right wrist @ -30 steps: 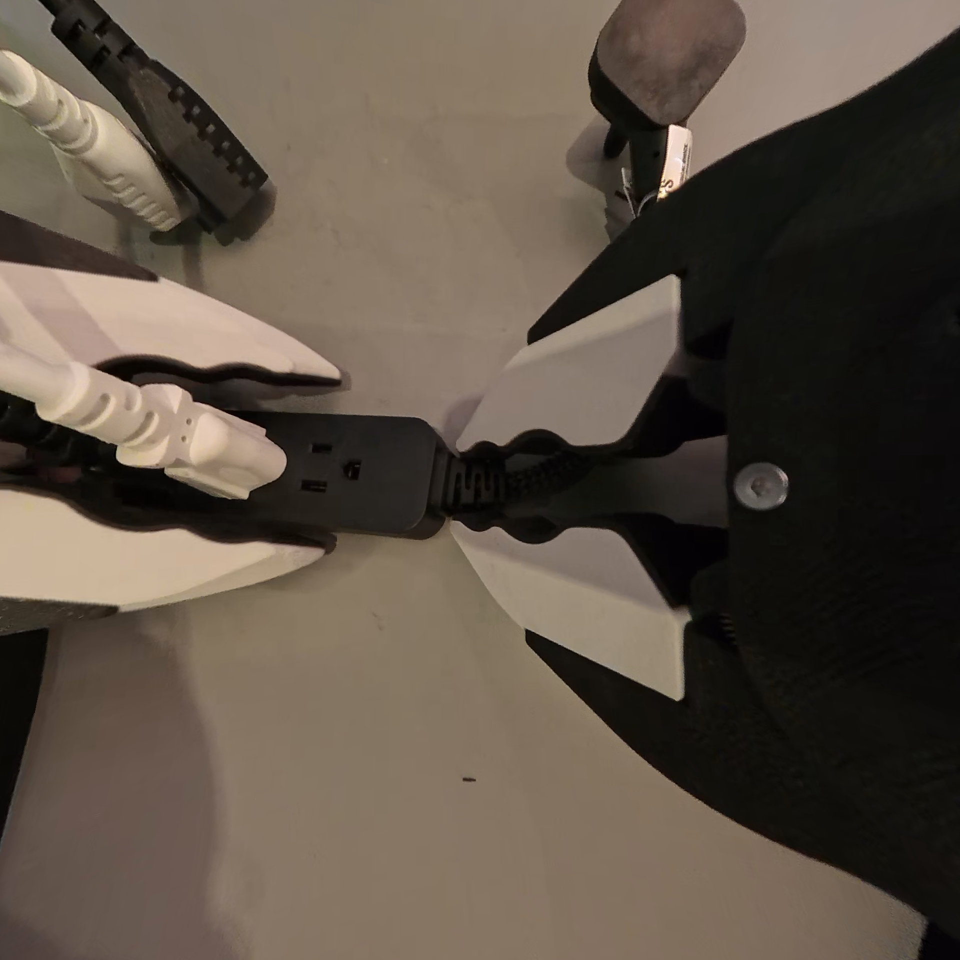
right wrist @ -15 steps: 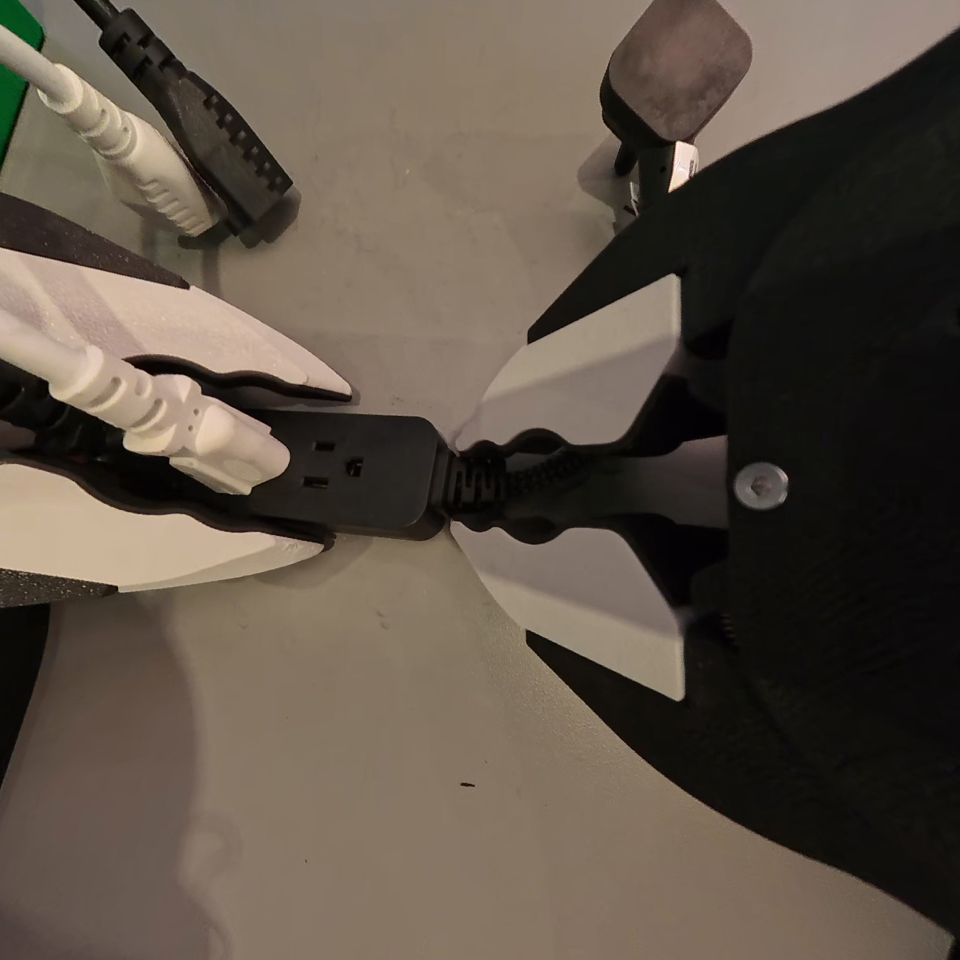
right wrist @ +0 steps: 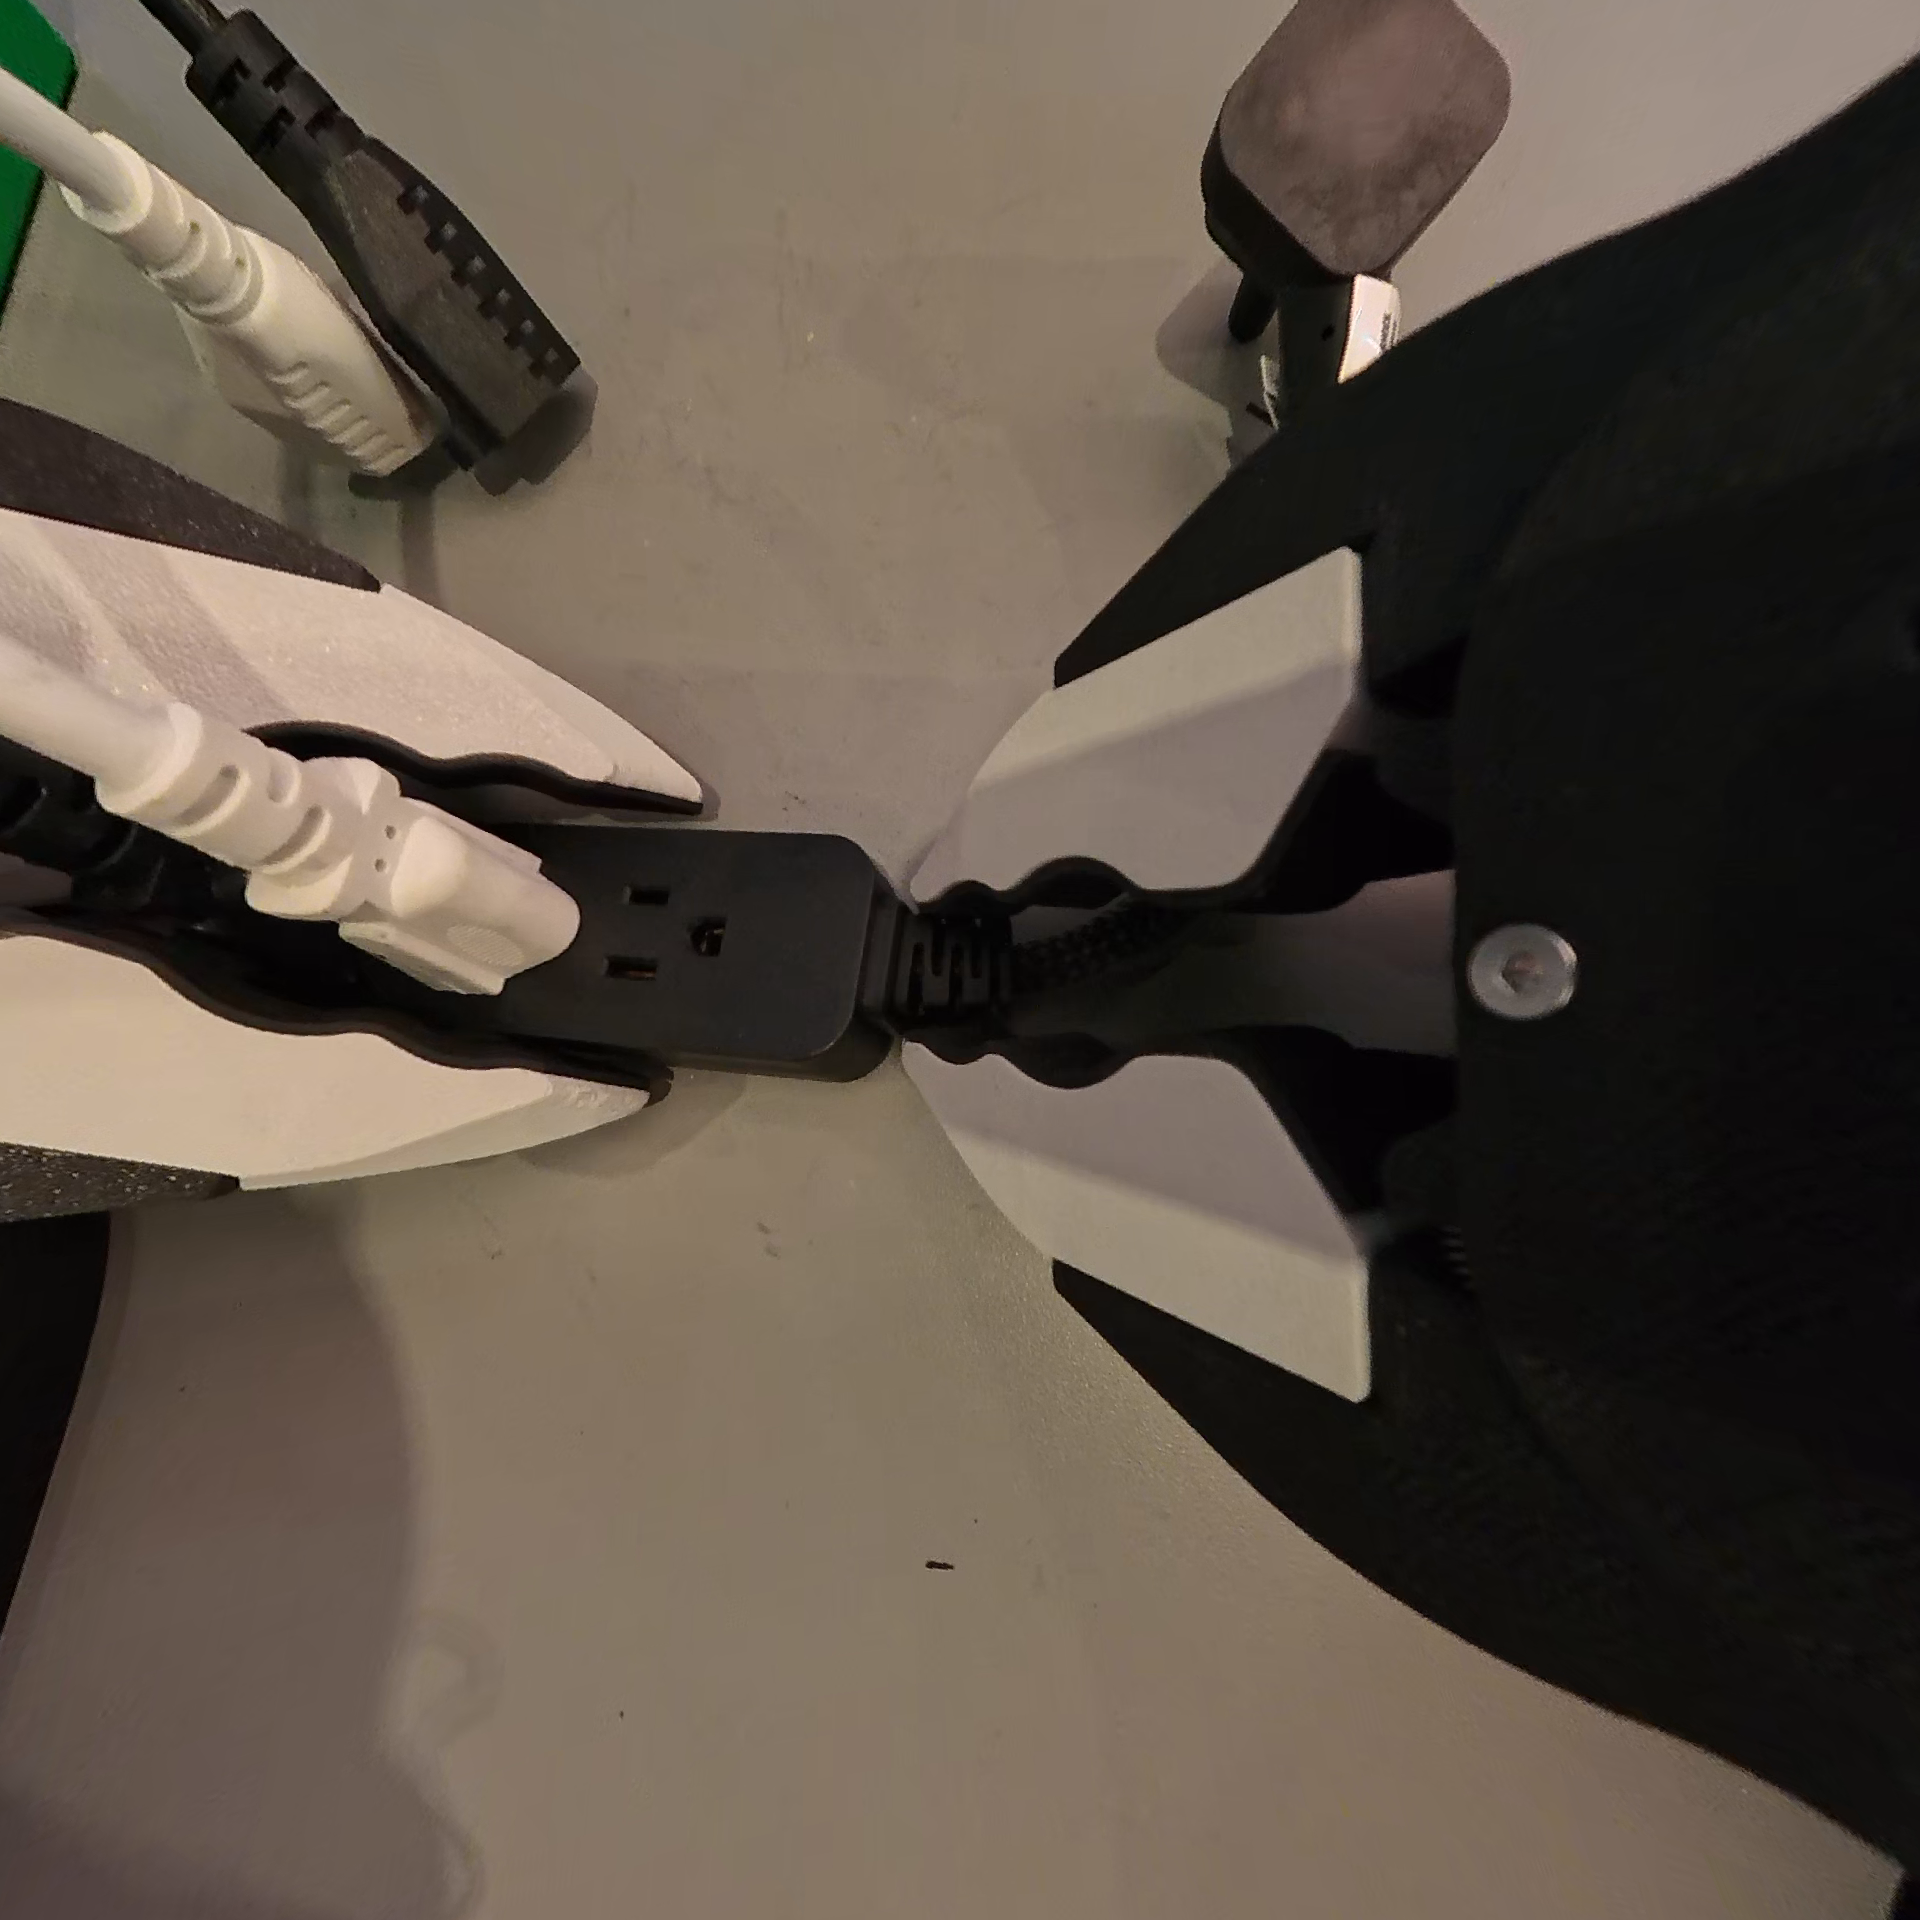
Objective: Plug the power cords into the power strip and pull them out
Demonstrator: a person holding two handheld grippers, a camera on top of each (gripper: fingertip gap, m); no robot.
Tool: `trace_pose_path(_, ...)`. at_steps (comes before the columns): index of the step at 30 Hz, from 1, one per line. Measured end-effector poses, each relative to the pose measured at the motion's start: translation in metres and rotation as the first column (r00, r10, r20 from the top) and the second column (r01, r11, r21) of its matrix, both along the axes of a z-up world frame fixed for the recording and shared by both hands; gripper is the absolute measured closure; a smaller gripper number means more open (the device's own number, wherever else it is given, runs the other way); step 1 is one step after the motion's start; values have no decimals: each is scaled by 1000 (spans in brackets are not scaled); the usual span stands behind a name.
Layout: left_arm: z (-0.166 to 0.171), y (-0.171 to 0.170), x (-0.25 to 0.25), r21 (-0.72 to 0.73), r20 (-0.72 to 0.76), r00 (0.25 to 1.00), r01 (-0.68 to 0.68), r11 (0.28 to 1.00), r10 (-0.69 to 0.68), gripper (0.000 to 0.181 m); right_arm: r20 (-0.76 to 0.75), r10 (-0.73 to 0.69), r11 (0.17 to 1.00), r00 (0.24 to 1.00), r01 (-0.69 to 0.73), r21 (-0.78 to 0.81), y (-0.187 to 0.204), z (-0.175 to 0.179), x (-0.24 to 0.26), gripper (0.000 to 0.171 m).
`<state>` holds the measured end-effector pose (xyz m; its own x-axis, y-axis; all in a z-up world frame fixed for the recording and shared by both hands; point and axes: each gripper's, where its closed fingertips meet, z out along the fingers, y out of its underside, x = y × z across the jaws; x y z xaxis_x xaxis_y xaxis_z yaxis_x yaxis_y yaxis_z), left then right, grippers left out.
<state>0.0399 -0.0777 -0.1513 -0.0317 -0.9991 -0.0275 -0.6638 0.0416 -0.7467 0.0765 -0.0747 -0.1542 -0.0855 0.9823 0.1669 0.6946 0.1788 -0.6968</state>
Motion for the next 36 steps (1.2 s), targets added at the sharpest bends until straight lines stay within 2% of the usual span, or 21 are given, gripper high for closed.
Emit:
trace_pose_path(12, 0, 1, 0, -5, -1, 1000, -5, 1000, 5, 129, -12, -3, 1000, 1000, 3, -13, 0, 0, -1, 151)
trace_pose_path(18, 0, 10, -2, 1, -3, 999, -35, 999, 35, 127, -46, -56, 998, 997, 54, -43, 7, 2, -3, 139)
trace_pose_path(25, 0, 11, -2, 4, 0, 999, -48, 999, 48, 127, -78, -82, 996, 994, 79, -52, 11, 4, -5, 135)
trace_pose_path(31, -1, 9, -3, -12, -14, 999, -44, 999, 44, 117, -116, -53, 999, 992, 54, 3, 6, 17, -7, 138)
trace_pose_path(36, 1, 9, -2, -4, 2, 999, -34, 999, 34, 116, -216, -93, 995, 972, 97, 8, 10, 39, -6, 135)
